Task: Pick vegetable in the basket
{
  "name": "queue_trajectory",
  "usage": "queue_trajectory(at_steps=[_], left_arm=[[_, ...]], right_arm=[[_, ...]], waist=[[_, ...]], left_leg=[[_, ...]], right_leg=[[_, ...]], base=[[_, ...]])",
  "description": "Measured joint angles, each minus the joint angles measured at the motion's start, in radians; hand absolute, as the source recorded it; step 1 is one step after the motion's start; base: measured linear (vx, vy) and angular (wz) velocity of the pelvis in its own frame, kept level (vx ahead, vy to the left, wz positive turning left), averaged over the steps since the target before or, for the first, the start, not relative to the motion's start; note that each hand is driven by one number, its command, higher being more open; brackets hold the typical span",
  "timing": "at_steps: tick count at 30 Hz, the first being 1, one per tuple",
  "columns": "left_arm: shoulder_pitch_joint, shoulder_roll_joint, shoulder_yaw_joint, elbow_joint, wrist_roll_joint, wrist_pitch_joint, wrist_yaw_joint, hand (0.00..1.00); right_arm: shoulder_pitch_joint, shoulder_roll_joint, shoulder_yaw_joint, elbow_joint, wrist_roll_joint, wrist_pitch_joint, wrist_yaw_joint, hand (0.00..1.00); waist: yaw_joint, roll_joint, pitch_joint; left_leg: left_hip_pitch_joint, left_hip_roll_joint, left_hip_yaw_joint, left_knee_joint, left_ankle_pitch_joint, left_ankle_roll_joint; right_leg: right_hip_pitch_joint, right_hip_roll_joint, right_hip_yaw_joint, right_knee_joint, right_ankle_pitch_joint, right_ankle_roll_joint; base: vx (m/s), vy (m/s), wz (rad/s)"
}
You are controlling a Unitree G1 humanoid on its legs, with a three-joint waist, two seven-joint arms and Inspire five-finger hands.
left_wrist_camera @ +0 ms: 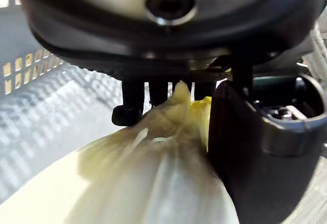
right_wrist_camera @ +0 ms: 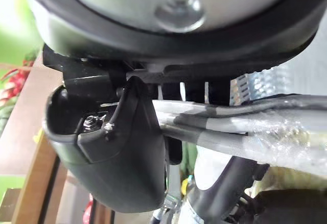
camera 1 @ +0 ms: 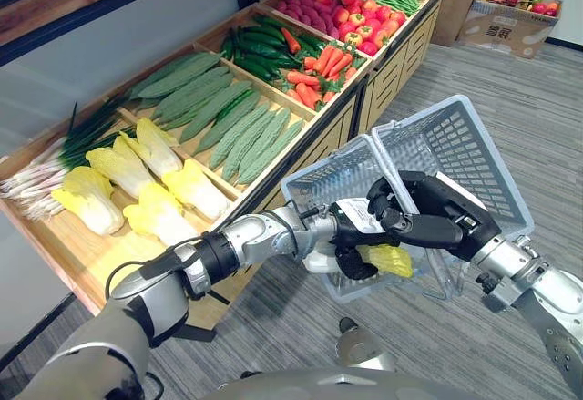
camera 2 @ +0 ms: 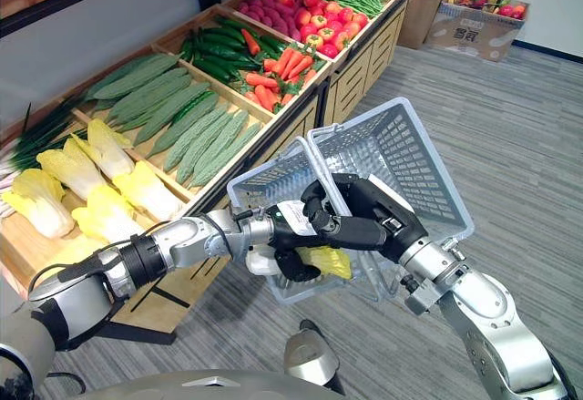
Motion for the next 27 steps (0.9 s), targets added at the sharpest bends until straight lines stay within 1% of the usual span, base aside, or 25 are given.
queue_trajectory(at_steps=[1, 2, 4, 5, 7, 9, 12, 13, 22, 25, 27], left_arm=[[-0.005, 0.000, 0.000, 0.007, 0.001, 0.000, 0.000, 0.00], [-0.010, 0.000, 0.010, 0.018, 0.001, 0.006, 0.001, 1.00], [-0.010, -0.007, 0.055, 0.030, 0.001, 0.010, 0.021, 1.00], [-0.015, -0.012, 0.088, 0.035, 0.001, 0.022, 0.042, 1.00], [-0.040, -0.018, 0.115, 0.042, 0.001, 0.035, 0.071, 1.00], [-0.062, -0.017, 0.116, 0.048, 0.000, 0.036, 0.076, 1.00], [-0.062, -0.027, 0.107, 0.057, 0.001, 0.031, 0.075, 1.00], [-0.062, -0.028, 0.107, 0.060, 0.001, 0.031, 0.075, 1.00], [-0.062, -0.031, 0.107, 0.053, -0.011, 0.027, 0.074, 1.00], [-0.063, -0.014, 0.108, 0.020, -0.061, 0.026, 0.054, 1.00], [-0.069, 0.016, 0.108, -0.009, -0.139, 0.027, 0.017, 1.00]], right_arm=[[0.003, 0.003, 0.000, -0.001, 0.001, 0.000, 0.000, 0.00], [0.008, 0.013, 0.004, -0.004, 0.003, 0.000, 0.000, 0.00], [0.023, 0.028, 0.029, -0.004, 0.002, 0.001, 0.001, 0.00], [0.038, 0.029, 0.045, -0.008, 0.005, 0.001, 0.005, 0.00], [0.055, 0.028, 0.058, -0.011, 0.008, 0.003, 0.010, 0.00], [0.068, 0.028, 0.065, -0.011, 0.012, 0.011, 0.007, 0.00], [0.074, 0.028, 0.064, -0.010, 0.022, 0.014, 0.000, 0.00], [0.074, 0.028, 0.061, -0.010, 0.029, 0.015, -0.002, 0.00], [0.074, 0.028, 0.061, -0.010, 0.030, 0.015, -0.002, 0.00], [0.075, 0.029, 0.059, -0.011, 0.030, 0.015, -0.002, 0.00], [0.075, 0.029, 0.053, -0.014, 0.032, 0.014, 0.008, 0.00]], waist=[[0.001, -0.002, 0.001], [0.001, -0.006, 0.004], [0.000, -0.015, 0.010], [0.000, -0.019, 0.012], [0.002, -0.023, 0.015], [0.001, -0.023, 0.014], [-0.001, -0.021, 0.014], [-0.002, -0.022, 0.015], [0.002, -0.022, 0.015], [0.004, -0.022, 0.015], [0.002, -0.022, 0.014]], left_leg=[[0.000, 0.000, -0.001, 0.000, 0.000, 0.000], [0.000, -0.001, -0.004, -0.001, 0.000, 0.000], [-0.001, -0.002, -0.008, -0.001, -0.001, -0.002], [-0.002, -0.004, -0.011, -0.003, -0.001, -0.003], [-0.002, -0.007, -0.014, -0.008, 0.001, -0.003], [-0.002, -0.016, -0.017, -0.018, 0.006, -0.003], [-0.002, -0.017, -0.018, -0.020, 0.008, 0.000], [-0.002, -0.017, -0.020, -0.019, 0.012, 0.006], [-0.004, -0.021, -0.039, -0.019, 0.012, 0.006], [-0.004, -0.023, -0.042, -0.024, 0.012, 0.002], [-0.004, -0.025, -0.044, -0.029, 0.016, 0.000]], right_leg=[[0.001, 0.000, -0.001, 0.000, 0.000, 0.000], [0.002, 0.000, -0.003, 0.000, 0.000, 0.000], [0.002, -0.001, -0.008, 0.001, -0.004, -0.001], [0.003, -0.001, -0.011, 0.004, -0.005, -0.002], [0.004, -0.004, -0.016, 0.004, -0.005, -0.003], [0.005, -0.009, -0.020, 0.002, -0.005, -0.003], [0.007, -0.011, -0.022, -0.001, -0.005, -0.002], [0.010, -0.011, -0.024, -0.001, -0.004, -0.002], [0.023, -0.014, -0.040, -0.003, -0.005, -0.001], [0.022, -0.015, -0.044, -0.003, -0.007, -0.002], [0.022, -0.014, -0.046, -0.003, -0.007, -0.002]], base=[[0.00, 0.013, 0.05], [0.00, 0.016, 0.06], [-0.01, 0.015, 0.07], [-0.01, 0.014, 0.07], [0.00, 0.013, 0.08], [0.01, 0.010, 0.07], [0.02, 0.012, 0.02], [0.03, 0.011, 0.05], [0.01, 0.017, 0.06], [-0.01, 0.017, 0.04], [-0.01, 0.006, 0.02]])
